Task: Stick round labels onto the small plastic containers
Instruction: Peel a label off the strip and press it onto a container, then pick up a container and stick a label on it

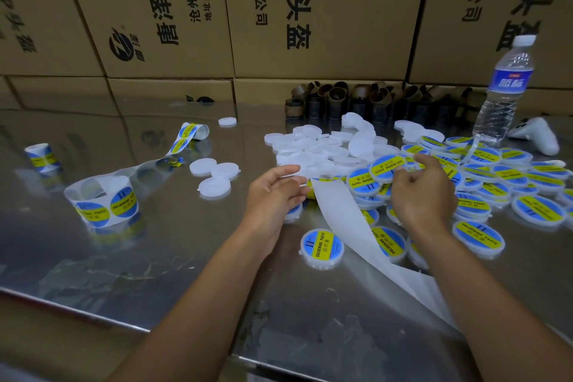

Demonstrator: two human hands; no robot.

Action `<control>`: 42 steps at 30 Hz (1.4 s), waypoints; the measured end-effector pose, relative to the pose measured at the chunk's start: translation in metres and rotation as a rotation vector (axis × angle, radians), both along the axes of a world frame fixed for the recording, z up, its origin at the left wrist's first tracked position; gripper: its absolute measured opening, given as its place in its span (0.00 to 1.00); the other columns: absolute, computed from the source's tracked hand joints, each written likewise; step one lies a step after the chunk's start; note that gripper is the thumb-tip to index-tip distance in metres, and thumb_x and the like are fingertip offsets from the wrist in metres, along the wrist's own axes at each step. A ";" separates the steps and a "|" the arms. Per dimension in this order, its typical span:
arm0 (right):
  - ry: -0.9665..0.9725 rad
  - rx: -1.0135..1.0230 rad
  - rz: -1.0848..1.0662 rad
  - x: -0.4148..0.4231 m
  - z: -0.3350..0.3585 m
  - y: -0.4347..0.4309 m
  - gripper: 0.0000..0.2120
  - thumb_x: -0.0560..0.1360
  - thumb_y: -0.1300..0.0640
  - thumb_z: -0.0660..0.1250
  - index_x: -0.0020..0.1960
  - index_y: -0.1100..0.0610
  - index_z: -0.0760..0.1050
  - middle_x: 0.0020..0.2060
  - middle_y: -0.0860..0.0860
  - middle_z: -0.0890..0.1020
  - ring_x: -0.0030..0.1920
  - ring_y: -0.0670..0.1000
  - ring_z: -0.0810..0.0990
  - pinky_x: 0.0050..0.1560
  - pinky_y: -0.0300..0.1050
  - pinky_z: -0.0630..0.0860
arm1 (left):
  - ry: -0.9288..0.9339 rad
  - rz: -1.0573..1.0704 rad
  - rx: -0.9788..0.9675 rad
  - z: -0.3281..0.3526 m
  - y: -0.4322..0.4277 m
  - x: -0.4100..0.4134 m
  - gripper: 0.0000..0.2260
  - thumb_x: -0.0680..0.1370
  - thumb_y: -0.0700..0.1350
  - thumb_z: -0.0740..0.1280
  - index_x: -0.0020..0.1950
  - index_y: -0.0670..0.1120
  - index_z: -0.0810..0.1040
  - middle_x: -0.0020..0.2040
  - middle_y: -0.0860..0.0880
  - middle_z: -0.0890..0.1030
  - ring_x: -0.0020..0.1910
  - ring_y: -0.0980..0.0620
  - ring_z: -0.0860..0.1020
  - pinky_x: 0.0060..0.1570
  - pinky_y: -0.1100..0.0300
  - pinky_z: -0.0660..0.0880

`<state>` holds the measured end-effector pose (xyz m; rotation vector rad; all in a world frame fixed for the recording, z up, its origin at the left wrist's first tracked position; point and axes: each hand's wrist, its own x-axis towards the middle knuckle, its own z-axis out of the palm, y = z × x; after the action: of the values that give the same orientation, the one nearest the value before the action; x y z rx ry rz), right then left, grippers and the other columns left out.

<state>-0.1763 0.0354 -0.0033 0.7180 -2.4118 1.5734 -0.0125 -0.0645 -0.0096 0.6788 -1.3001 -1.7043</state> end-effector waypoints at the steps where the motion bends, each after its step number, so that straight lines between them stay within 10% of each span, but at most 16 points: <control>1: 0.004 0.001 -0.011 0.001 0.000 0.001 0.18 0.77 0.56 0.61 0.66 0.57 0.68 0.47 0.56 0.83 0.60 0.61 0.72 0.62 0.55 0.62 | -0.021 0.018 -0.007 0.000 0.000 0.000 0.08 0.77 0.33 0.64 0.47 0.46 0.78 0.40 0.48 0.82 0.40 0.50 0.81 0.47 0.61 0.78; 11: -0.100 0.030 -0.112 -0.005 0.001 0.006 0.15 0.77 0.56 0.60 0.61 0.60 0.65 0.51 0.62 0.79 0.58 0.63 0.73 0.59 0.56 0.63 | -0.452 0.411 -0.415 -0.010 -0.043 0.025 0.09 0.76 0.32 0.62 0.53 0.38 0.78 0.43 0.49 0.78 0.40 0.56 0.75 0.41 0.71 0.70; 17: -0.075 0.017 -0.110 -0.002 0.003 0.004 0.11 0.78 0.52 0.59 0.56 0.58 0.70 0.47 0.58 0.81 0.55 0.62 0.74 0.60 0.56 0.63 | -0.863 0.577 -0.586 -0.016 -0.056 0.041 0.14 0.75 0.36 0.63 0.60 0.43 0.77 0.61 0.42 0.77 0.62 0.41 0.72 0.60 0.53 0.67; 24: -0.002 -0.036 -0.049 0.006 0.004 0.003 0.05 0.76 0.55 0.59 0.50 0.54 0.71 0.31 0.44 0.72 0.44 0.57 0.72 0.56 0.54 0.67 | -1.212 0.560 -0.625 -0.018 -0.054 0.046 0.15 0.77 0.40 0.60 0.63 0.46 0.76 0.63 0.44 0.76 0.65 0.40 0.69 0.61 0.52 0.63; 31: 0.108 -0.144 0.054 0.015 0.005 -0.001 0.03 0.75 0.59 0.61 0.48 0.55 0.73 0.26 0.43 0.73 0.38 0.53 0.73 0.51 0.53 0.70 | -1.076 0.570 -0.682 -0.017 -0.054 0.042 0.11 0.77 0.39 0.61 0.52 0.50 0.80 0.51 0.47 0.82 0.57 0.45 0.76 0.57 0.56 0.59; 37: 0.110 -0.248 0.389 0.031 0.008 -0.004 0.04 0.76 0.57 0.64 0.46 0.48 0.74 0.32 0.44 0.77 0.38 0.41 0.74 0.36 0.29 0.66 | -0.184 0.119 -0.292 -0.003 -0.036 0.029 0.06 0.77 0.38 0.66 0.52 0.43 0.81 0.46 0.46 0.83 0.42 0.59 0.80 0.47 0.66 0.76; 42: 0.042 -0.127 0.675 0.046 0.008 -0.006 0.10 0.76 0.55 0.66 0.56 0.46 0.75 0.43 0.38 0.81 0.56 0.43 0.75 0.55 0.33 0.68 | 0.196 -0.226 -0.001 0.011 -0.015 0.014 0.09 0.77 0.38 0.61 0.54 0.42 0.77 0.47 0.48 0.84 0.45 0.53 0.81 0.47 0.62 0.78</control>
<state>-0.1308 0.0299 0.0048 1.6356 -2.1191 1.8682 0.0016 -0.0799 0.0018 0.3626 -1.2757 -1.8989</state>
